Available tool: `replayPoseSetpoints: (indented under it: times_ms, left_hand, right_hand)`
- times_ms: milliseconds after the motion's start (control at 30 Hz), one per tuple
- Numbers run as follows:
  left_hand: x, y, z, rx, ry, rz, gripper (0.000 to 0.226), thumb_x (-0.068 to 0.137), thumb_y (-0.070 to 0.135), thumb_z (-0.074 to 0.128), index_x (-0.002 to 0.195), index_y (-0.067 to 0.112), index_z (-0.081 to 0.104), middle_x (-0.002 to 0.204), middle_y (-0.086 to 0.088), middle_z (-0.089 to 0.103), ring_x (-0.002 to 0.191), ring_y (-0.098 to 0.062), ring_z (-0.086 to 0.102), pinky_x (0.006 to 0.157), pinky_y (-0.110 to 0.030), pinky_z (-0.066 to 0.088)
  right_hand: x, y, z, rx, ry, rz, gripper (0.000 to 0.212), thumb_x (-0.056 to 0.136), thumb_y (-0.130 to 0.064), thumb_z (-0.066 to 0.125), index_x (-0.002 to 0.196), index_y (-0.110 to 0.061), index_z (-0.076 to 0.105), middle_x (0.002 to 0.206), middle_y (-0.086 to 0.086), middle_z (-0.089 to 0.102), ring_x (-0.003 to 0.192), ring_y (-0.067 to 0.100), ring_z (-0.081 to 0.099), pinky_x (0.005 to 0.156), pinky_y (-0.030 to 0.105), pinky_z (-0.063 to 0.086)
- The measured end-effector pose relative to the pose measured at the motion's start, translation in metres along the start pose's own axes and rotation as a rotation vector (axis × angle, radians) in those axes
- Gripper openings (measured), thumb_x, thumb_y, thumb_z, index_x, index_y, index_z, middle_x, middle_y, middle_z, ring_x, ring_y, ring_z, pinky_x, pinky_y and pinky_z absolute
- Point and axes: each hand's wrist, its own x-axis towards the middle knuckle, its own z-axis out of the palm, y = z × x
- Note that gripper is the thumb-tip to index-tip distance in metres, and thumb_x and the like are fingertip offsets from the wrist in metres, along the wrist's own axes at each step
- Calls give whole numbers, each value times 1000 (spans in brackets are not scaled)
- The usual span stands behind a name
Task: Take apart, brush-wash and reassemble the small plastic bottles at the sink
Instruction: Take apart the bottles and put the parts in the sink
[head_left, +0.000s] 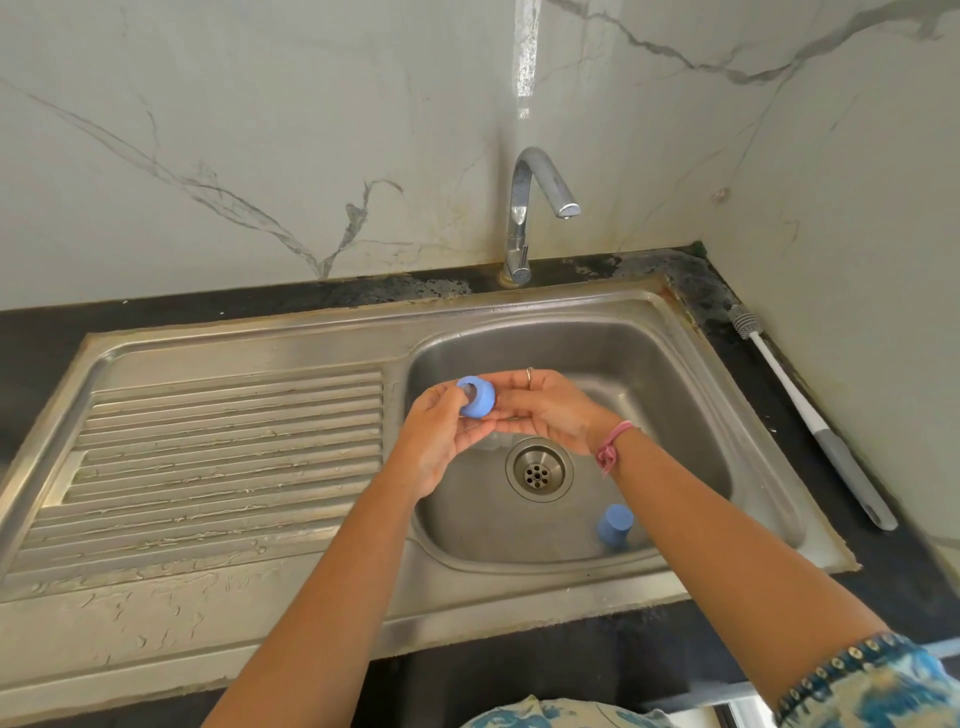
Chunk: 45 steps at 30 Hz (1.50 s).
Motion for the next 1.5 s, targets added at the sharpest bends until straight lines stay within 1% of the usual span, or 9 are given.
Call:
replayPoseSetpoints:
  times_ms: [133, 233, 400, 533, 667, 867, 1267, 1367, 1500]
  left_hand:
    - [9, -1, -3, 112, -2, -61, 18, 99, 15, 48, 103, 16, 66, 106, -4, 70, 98, -15, 69, 77, -29, 58]
    - [19, -6, -15, 230, 109, -28, 28, 98, 9, 40, 103, 17, 67, 104, 1, 64, 90, -9, 61, 73, -21, 54]
    - [45, -24, -42, 479, 120, -10, 27, 96, 6, 51, 120, 6, 63, 113, -10, 59, 97, -18, 61, 72, -21, 58]
    - [66, -54, -34, 1003, -46, -69, 10, 90, 10, 56, 92, 2, 63, 94, -17, 58, 85, -28, 61, 82, -39, 51]
    - [83, -86, -31, 1300, -131, -194, 37, 93, 10, 55, 130, 3, 54, 134, -17, 55, 123, -31, 52, 97, -29, 40]
    - [94, -109, -30, 1566, -161, -369, 31, 94, 11, 51, 124, 7, 56, 129, -16, 56, 116, -33, 57, 94, -36, 49]
    - [104, -119, -24, 1664, -235, -465, 33, 92, 7, 58, 125, 4, 57, 131, -14, 56, 118, -30, 57, 94, -36, 51]
    - [100, -107, -28, 1614, -190, -409, 38, 89, 6, 61, 127, 5, 56, 129, -16, 58, 115, -32, 59, 93, -36, 52]
    - [88, -85, -32, 1441, -13, -246, 35, 92, 5, 51, 126, 8, 57, 127, -14, 58, 114, -32, 59, 95, -38, 50]
  right_hand:
    - [8, 3, -12, -14, 70, 29, 26, 91, -4, 61, 116, -11, 64, 102, 11, 71, 87, 17, 71, 81, 29, 58]
    - [19, 8, -28, -234, 241, 37, 34, 92, 9, 53, 123, -6, 59, 84, 5, 58, 68, 9, 64, 75, 24, 58]
    - [31, 32, -61, -364, 448, 105, 46, 84, 8, 63, 128, -2, 53, 82, 0, 50, 71, 10, 54, 81, 30, 51]
    - [44, 61, -59, -604, 460, 198, 30, 81, -9, 73, 107, -16, 57, 91, -2, 55, 70, 10, 56, 66, 24, 52]
    - [61, 96, -55, -653, 383, 243, 13, 86, -11, 69, 98, -9, 65, 97, 14, 60, 61, 21, 61, 58, 27, 56]
    - [75, 138, -53, -971, 299, 325, 24, 80, -17, 68, 103, -18, 74, 112, 8, 68, 94, 25, 65, 88, 32, 51]
    - [82, 153, -31, -1136, 39, 386, 58, 83, 9, 52, 138, -10, 51, 139, 12, 53, 130, 25, 47, 110, 30, 35]
    - [77, 139, -35, -1116, 78, 379, 61, 84, 8, 55, 142, -11, 46, 139, 12, 53, 129, 25, 48, 107, 29, 37]
    - [67, 117, -43, -1078, 197, 298, 44, 86, 3, 52, 127, -11, 61, 121, 8, 65, 114, 23, 59, 94, 24, 43]
